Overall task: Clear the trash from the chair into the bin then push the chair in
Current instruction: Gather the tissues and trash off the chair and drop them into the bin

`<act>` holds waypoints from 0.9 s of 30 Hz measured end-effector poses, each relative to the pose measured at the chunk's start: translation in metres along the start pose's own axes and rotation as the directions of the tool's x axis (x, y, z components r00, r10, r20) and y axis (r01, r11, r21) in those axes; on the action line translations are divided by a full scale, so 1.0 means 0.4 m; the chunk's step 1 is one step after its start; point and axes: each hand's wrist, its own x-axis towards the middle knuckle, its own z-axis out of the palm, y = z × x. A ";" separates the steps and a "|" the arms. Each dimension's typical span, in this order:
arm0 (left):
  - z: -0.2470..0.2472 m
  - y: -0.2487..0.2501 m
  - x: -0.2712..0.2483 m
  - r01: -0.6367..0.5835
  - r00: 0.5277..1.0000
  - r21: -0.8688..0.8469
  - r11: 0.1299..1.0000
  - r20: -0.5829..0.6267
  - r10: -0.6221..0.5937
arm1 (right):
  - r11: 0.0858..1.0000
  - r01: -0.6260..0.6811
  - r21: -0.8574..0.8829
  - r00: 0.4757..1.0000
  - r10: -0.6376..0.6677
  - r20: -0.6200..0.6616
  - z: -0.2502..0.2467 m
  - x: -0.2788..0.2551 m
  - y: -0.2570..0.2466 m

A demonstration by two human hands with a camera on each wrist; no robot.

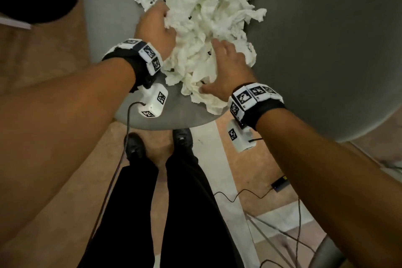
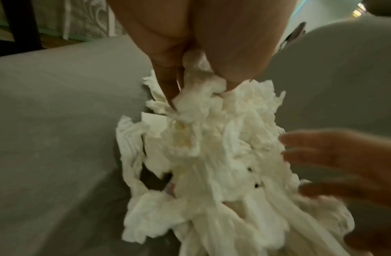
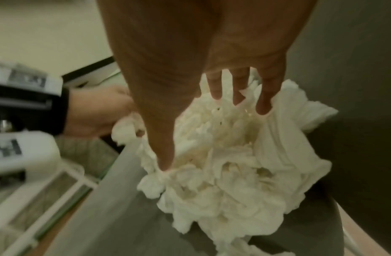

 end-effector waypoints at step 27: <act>-0.072 -0.154 -0.052 0.125 0.989 -0.156 0.980 -0.055 -0.135 | 0.958 0.286 -0.027 0.933 -0.284 -0.222 -0.061 0.165 -0.112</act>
